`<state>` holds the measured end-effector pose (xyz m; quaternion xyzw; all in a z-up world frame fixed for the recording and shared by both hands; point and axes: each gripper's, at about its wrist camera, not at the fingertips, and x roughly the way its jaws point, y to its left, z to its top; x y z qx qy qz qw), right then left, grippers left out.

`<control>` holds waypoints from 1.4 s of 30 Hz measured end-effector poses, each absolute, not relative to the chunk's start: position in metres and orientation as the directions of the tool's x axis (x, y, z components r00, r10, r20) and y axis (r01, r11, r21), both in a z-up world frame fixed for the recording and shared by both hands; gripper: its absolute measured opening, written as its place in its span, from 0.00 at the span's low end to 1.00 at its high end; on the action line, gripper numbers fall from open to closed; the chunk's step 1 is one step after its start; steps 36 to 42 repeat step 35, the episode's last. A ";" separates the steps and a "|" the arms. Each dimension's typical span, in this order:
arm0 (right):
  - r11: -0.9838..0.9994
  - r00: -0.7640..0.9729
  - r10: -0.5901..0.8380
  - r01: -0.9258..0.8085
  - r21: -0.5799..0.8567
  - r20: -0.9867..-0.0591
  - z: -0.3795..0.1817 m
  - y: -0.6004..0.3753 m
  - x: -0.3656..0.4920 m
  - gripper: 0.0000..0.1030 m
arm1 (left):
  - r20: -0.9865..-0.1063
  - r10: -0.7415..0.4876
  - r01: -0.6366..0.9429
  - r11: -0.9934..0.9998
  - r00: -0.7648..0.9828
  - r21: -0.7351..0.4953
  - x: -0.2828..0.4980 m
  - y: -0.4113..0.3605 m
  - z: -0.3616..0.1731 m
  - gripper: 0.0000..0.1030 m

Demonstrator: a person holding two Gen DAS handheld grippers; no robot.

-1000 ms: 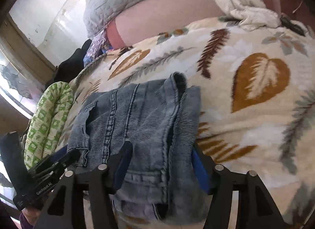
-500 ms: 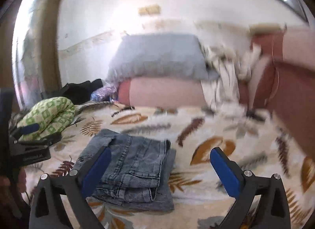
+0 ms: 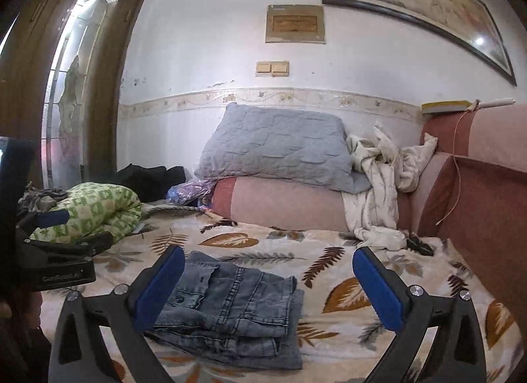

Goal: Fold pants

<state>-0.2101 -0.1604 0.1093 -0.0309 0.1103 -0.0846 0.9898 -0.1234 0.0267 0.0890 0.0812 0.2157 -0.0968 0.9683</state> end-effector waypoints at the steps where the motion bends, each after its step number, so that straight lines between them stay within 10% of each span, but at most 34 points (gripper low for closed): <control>1: 0.985 0.961 -0.169 0.155 -0.079 -0.220 0.108 -0.160 -0.208 1.00 | -0.432 -0.154 0.226 0.966 0.889 0.121 -0.125 0.026 0.089 0.88; 42: 0.993 0.920 -0.113 0.098 -0.060 -0.374 0.075 -0.159 -0.174 1.00 | -0.508 -0.244 0.294 0.956 0.826 0.019 -0.123 0.019 0.090 0.88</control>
